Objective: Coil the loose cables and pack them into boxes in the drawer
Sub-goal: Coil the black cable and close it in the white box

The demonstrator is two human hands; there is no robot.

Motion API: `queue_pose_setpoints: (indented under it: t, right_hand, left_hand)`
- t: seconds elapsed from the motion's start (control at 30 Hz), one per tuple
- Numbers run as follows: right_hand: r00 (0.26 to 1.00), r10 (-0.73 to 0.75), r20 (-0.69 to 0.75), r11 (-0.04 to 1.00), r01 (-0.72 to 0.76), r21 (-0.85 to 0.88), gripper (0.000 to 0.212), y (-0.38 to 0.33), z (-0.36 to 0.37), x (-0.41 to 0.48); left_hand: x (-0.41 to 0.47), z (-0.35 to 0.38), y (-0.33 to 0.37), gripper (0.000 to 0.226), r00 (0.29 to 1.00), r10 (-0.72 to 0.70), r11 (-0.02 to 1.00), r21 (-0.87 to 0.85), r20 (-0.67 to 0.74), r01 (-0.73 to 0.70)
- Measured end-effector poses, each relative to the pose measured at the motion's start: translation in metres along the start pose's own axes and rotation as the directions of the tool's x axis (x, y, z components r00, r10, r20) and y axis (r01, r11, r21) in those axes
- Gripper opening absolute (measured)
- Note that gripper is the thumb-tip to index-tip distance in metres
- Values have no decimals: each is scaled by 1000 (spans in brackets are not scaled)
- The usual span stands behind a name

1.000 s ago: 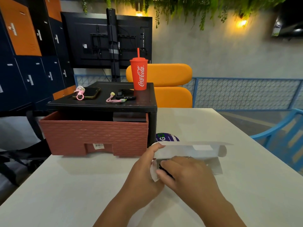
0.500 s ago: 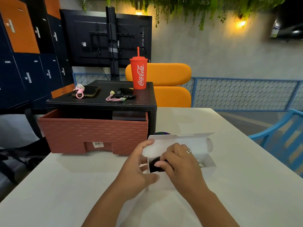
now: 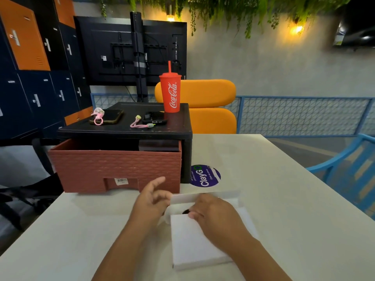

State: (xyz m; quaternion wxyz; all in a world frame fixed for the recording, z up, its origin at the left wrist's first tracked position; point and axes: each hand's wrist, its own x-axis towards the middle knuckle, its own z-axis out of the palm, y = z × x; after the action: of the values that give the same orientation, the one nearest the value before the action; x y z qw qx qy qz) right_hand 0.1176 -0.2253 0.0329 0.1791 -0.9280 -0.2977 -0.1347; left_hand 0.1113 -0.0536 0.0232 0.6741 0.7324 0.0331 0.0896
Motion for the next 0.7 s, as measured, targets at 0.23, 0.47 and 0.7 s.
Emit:
queue_pose_setpoints:
  t: [0.23,0.47,0.7]
  right_hand:
    - [998,54,-12,998,-54,27,34,-3,-1,-1]
    - [997,71,29,997,-70,-11,36,0,0,0]
    - [982,156,111,984,-145,-99,45,2,2,3]
  left_hand:
    - [-5,9,2,64,993,-55,998,27,100,52]
    - [-16,28,11,108,958,-190,980,-16,213,198]
    - [-12,26,6,114,940,-250,967,11,233,255]
